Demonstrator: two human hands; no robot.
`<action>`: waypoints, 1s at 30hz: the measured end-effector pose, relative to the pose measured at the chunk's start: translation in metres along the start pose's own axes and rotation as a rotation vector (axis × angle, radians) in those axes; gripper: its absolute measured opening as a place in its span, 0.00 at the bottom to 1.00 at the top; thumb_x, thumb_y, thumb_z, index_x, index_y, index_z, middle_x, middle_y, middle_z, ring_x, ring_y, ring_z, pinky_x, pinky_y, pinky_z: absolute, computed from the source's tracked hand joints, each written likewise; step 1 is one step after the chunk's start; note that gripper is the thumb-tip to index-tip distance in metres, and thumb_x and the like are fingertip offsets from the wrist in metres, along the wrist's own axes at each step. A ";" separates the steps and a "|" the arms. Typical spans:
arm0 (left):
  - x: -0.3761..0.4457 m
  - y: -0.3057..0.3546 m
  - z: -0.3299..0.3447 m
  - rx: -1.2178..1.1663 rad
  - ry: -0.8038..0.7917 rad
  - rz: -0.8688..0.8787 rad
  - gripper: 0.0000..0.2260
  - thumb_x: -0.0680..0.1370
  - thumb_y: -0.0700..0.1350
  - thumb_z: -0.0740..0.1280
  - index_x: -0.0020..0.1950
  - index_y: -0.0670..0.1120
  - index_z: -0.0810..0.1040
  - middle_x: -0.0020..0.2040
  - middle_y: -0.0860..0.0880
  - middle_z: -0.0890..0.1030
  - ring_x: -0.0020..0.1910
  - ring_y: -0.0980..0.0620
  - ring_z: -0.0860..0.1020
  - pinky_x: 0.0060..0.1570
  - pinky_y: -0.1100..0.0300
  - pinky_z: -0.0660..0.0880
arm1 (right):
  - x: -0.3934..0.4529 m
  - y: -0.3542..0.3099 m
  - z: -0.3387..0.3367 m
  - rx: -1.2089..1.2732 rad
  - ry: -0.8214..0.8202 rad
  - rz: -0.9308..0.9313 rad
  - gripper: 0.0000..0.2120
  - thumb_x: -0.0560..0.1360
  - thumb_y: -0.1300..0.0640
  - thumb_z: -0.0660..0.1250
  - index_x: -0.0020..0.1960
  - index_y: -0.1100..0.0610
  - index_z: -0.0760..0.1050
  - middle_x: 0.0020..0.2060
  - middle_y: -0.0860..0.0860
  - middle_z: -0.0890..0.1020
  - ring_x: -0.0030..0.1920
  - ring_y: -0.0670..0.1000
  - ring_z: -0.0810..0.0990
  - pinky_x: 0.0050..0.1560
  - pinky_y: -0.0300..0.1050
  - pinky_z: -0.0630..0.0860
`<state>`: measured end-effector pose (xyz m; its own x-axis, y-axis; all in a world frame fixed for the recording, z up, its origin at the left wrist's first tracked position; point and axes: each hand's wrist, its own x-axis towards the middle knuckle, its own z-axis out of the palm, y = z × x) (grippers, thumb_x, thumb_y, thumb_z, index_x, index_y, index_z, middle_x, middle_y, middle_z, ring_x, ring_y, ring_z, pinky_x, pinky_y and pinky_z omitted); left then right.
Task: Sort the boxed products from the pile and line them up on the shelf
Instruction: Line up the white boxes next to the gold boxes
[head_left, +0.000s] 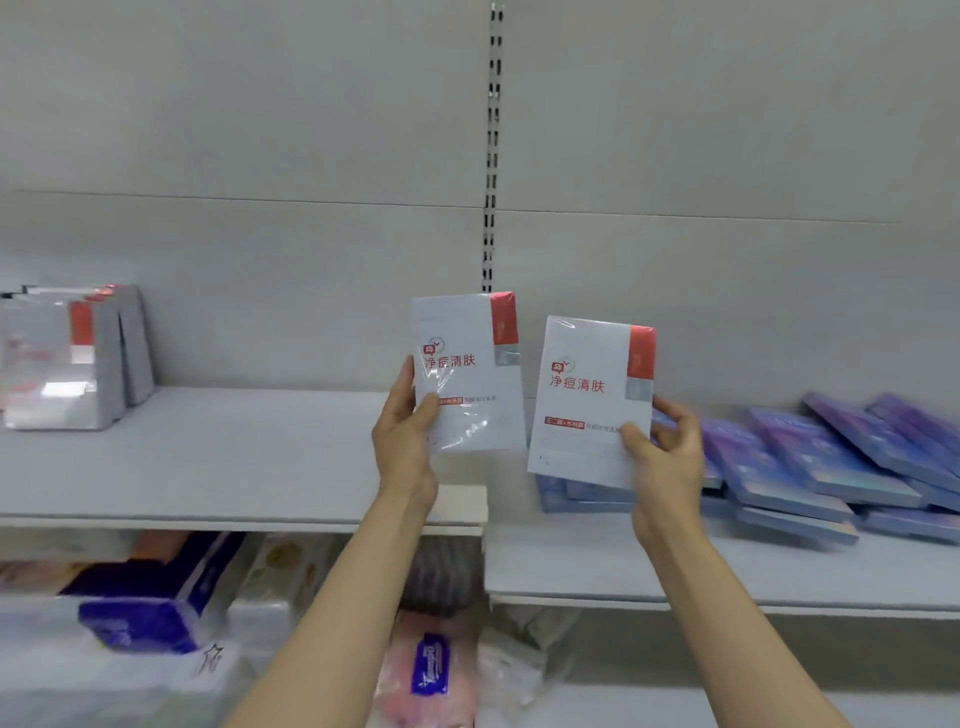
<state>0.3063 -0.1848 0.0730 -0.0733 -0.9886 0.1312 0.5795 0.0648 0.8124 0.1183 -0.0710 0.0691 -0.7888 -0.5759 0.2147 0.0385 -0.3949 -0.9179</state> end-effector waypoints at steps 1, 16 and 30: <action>0.001 0.014 -0.015 -0.010 0.003 0.006 0.23 0.79 0.33 0.65 0.71 0.51 0.73 0.63 0.51 0.81 0.58 0.51 0.81 0.55 0.56 0.80 | -0.011 0.001 0.016 0.013 -0.015 0.009 0.18 0.76 0.68 0.66 0.59 0.49 0.71 0.55 0.57 0.81 0.53 0.55 0.81 0.37 0.37 0.77; 0.027 0.149 -0.210 0.021 0.067 0.044 0.22 0.79 0.35 0.64 0.70 0.53 0.75 0.61 0.50 0.82 0.56 0.49 0.82 0.54 0.50 0.80 | -0.149 0.030 0.199 0.117 -0.165 0.085 0.17 0.77 0.68 0.66 0.58 0.49 0.71 0.52 0.53 0.82 0.50 0.50 0.83 0.37 0.37 0.79; 0.048 0.193 -0.306 0.060 0.219 0.153 0.23 0.78 0.36 0.65 0.70 0.54 0.74 0.58 0.52 0.83 0.54 0.51 0.83 0.47 0.57 0.81 | -0.192 0.050 0.300 0.106 -0.366 0.106 0.18 0.77 0.67 0.66 0.64 0.54 0.69 0.54 0.56 0.81 0.49 0.49 0.82 0.35 0.32 0.76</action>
<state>0.6630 -0.2616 0.0627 0.1925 -0.9720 0.1344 0.5204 0.2172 0.8259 0.4552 -0.1948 0.0823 -0.5067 -0.8272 0.2430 0.1860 -0.3801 -0.9060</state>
